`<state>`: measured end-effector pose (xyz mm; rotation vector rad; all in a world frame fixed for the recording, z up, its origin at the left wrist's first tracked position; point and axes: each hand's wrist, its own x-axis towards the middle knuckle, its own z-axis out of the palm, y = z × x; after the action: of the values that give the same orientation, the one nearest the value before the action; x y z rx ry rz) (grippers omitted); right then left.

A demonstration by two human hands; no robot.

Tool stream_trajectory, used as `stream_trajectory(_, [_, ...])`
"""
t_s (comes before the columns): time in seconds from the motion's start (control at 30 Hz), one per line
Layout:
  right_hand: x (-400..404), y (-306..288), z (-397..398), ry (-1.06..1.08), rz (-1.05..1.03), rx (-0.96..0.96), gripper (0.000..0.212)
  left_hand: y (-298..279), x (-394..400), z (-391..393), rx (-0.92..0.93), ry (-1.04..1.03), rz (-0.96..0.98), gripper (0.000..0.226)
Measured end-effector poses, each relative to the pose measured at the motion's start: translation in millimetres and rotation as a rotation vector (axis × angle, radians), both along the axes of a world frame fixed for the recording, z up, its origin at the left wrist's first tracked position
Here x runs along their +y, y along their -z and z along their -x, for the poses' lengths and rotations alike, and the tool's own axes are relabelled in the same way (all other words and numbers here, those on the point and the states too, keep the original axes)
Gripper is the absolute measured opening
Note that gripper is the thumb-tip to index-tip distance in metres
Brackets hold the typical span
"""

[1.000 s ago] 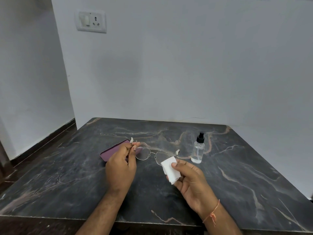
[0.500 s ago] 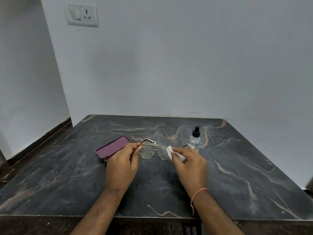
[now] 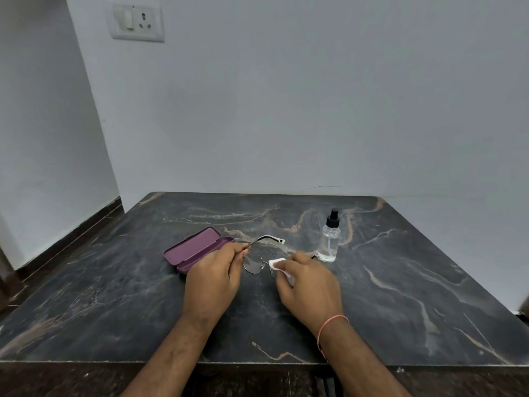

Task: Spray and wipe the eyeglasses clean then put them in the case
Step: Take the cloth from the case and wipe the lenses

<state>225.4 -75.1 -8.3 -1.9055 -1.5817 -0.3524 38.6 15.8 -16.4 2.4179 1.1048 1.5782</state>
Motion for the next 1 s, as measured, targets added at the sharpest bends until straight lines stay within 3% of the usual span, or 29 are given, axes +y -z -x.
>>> stream_trajectory(0.23, [5.4,0.2,-5.8,0.052,0.166,0.041,0.030,0.9,2.5,1.0,0.003,0.016,0.028,0.021])
stream_trajectory(0.47, [4.9,-1.0,-8.0,-0.067,0.151,0.213,0.026,2.4,6.4,1.9,0.000,-0.002,0.056,0.020])
stream_trajectory(0.7, [5.4,-3.0,-7.2,0.035,0.183,0.155,0.028,1.1,5.5,1.5,0.013,0.019,0.037,0.022])
stream_trajectory(0.9, [5.9,-1.9,-8.8,-0.088,0.158,0.281,0.024,0.7,5.0,1.0,0.011,0.004,0.044,0.025])
stream_trajectory(1.0, [6.3,-0.8,-8.5,-0.028,0.139,0.283,0.019,1.4,5.0,0.9,0.016,0.013,0.048,0.026])
